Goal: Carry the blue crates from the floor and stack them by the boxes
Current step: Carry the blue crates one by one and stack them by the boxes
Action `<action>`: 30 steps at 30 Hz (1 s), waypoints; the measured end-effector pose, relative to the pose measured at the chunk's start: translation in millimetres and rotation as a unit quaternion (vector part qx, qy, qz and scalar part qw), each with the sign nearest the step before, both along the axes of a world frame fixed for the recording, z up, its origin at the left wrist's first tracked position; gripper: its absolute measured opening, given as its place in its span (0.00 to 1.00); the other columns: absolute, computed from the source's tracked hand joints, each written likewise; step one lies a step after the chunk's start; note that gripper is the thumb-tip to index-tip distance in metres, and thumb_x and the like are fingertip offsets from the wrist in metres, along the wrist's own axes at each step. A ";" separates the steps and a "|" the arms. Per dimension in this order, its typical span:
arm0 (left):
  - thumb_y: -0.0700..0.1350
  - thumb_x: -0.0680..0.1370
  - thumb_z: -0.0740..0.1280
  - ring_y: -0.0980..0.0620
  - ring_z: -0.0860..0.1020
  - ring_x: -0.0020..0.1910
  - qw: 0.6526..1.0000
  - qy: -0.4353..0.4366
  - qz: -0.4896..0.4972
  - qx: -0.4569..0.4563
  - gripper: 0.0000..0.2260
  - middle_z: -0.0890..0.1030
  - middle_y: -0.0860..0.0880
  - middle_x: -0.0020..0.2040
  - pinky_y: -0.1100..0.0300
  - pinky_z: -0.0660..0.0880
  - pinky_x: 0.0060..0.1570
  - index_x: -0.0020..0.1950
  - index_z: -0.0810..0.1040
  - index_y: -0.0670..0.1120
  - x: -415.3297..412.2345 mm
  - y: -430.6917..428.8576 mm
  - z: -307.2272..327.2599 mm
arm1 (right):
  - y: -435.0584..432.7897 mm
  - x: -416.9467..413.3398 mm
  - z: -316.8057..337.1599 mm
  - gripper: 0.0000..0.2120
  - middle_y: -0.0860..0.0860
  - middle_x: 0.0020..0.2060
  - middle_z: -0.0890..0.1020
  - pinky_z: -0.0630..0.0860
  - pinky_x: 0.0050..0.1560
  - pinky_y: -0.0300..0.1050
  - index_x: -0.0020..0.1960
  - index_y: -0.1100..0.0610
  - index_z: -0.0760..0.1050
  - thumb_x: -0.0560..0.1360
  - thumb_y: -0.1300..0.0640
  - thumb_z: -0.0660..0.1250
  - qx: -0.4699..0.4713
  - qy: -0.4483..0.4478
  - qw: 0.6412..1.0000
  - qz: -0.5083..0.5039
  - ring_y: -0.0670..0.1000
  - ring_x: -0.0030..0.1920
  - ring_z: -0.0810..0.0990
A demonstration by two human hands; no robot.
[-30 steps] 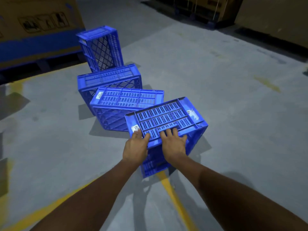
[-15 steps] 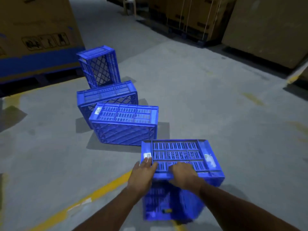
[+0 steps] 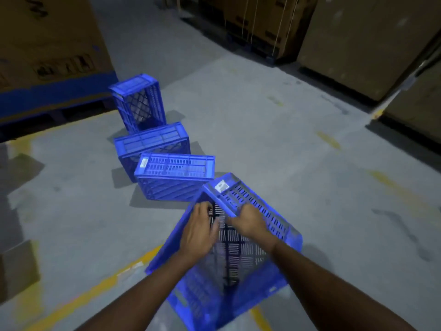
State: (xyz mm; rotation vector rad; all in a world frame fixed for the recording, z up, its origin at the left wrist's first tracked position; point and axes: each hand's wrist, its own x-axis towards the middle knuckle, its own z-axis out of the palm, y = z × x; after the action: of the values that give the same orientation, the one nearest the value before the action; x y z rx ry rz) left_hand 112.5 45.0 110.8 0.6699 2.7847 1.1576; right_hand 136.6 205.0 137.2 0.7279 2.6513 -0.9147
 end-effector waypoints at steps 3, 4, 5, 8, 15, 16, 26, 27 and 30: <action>0.53 0.78 0.67 0.45 0.80 0.49 0.927 -0.277 0.127 0.219 0.16 0.80 0.44 0.50 0.49 0.77 0.53 0.58 0.73 0.43 -3.1 6.5 80.9 | -33.6 11.3 84.2 0.22 0.51 0.28 0.73 0.66 0.32 0.44 0.28 0.53 0.65 0.69 0.50 0.76 -0.060 0.045 0.994 0.074 0.48 0.30 0.71; 0.53 0.78 0.68 0.44 0.82 0.48 0.885 -0.341 0.140 0.284 0.14 0.83 0.43 0.49 0.48 0.79 0.52 0.55 0.77 0.43 -6.6 9.6 109.9 | -45.1 14.7 112.2 0.21 0.51 0.28 0.73 0.65 0.33 0.44 0.28 0.51 0.65 0.69 0.53 0.77 -0.061 0.058 0.991 0.102 0.48 0.30 0.70; 0.52 0.77 0.69 0.44 0.83 0.45 0.852 -0.379 0.143 0.333 0.13 0.84 0.43 0.47 0.50 0.80 0.47 0.53 0.80 0.43 -11.1 11.2 137.5 | -56.1 18.1 139.5 0.21 0.50 0.28 0.73 0.64 0.33 0.42 0.29 0.51 0.65 0.69 0.55 0.77 -0.058 0.069 0.989 0.116 0.48 0.30 0.70; 0.43 0.74 0.73 0.48 0.78 0.31 0.851 -0.369 0.149 0.342 0.05 0.80 0.44 0.34 0.58 0.76 0.31 0.41 0.79 0.42 -26.7 10.8 211.8 | -74.1 23.1 206.8 0.16 0.48 0.29 0.74 0.63 0.28 0.37 0.33 0.51 0.68 0.70 0.59 0.74 -0.057 0.125 0.983 0.121 0.46 0.29 0.71; 0.39 0.72 0.70 0.49 0.76 0.33 0.935 -0.203 0.064 0.283 0.04 0.77 0.45 0.33 0.52 0.75 0.34 0.39 0.77 0.40 -54.8 45.6 339.2 | -62.8 20.9 317.6 0.06 0.50 0.33 0.77 0.65 0.34 0.45 0.42 0.54 0.72 0.70 0.56 0.69 0.002 0.243 0.970 0.015 0.54 0.37 0.76; 0.39 0.72 0.70 0.49 0.76 0.33 0.939 -0.184 0.064 0.284 0.04 0.78 0.45 0.34 0.53 0.75 0.35 0.41 0.78 0.39 -58.6 56.1 354.4 | -58.7 19.3 328.9 0.05 0.51 0.36 0.79 0.67 0.36 0.46 0.43 0.54 0.72 0.70 0.56 0.68 0.011 0.266 0.964 -0.010 0.55 0.39 0.77; 0.40 0.73 0.69 0.45 0.81 0.40 0.907 -0.172 0.136 0.359 0.05 0.81 0.43 0.43 0.52 0.81 0.40 0.45 0.76 0.40 -149.3 188.7 423.3 | 61.4 9.8 385.9 0.44 0.55 0.73 0.66 0.66 0.69 0.54 0.77 0.53 0.57 0.69 0.35 0.69 0.153 0.251 0.955 0.026 0.57 0.73 0.64; 0.40 0.73 0.69 0.45 0.82 0.40 0.905 -0.176 0.145 0.359 0.08 0.81 0.43 0.44 0.52 0.81 0.40 0.49 0.76 0.39 -157.9 206.7 425.5 | 78.2 2.7 386.2 0.47 0.55 0.75 0.62 0.64 0.70 0.54 0.78 0.53 0.52 0.69 0.34 0.69 0.162 0.219 0.962 0.024 0.57 0.75 0.60; 0.40 0.73 0.70 0.45 0.82 0.39 0.907 -0.184 0.144 0.351 0.09 0.82 0.42 0.46 0.51 0.82 0.39 0.51 0.76 0.39 -182.7 267.5 432.1 | 133.8 -21.1 389.7 0.44 0.57 0.74 0.62 0.62 0.70 0.57 0.77 0.52 0.54 0.70 0.38 0.70 0.187 0.180 0.965 -0.042 0.61 0.74 0.60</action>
State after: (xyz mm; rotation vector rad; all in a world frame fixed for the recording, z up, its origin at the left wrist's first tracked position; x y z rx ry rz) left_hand -70.2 312.6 542.9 0.0217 2.1541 2.1192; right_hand 115.5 338.9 526.9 0.8260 3.1917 -0.6145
